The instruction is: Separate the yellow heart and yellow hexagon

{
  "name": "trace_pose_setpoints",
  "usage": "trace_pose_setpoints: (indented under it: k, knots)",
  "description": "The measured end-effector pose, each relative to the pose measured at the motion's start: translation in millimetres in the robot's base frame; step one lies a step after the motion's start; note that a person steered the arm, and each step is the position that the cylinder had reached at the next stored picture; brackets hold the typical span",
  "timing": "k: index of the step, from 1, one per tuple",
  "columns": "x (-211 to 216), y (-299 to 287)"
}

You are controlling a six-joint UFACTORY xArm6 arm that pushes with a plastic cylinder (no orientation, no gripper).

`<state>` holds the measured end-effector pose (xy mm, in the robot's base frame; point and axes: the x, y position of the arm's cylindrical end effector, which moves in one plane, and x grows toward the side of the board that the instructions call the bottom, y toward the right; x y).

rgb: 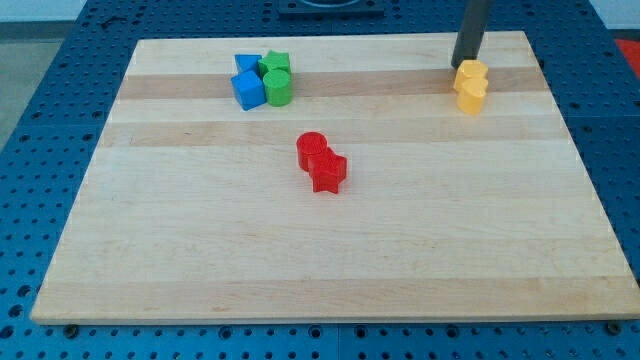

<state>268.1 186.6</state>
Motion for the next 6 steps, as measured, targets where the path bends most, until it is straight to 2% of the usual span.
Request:
trace_pose_setpoints:
  k: [2,3,6]
  knots:
    - [1.0,64.4]
    - [6.2,73.1]
    - [21.0,21.7]
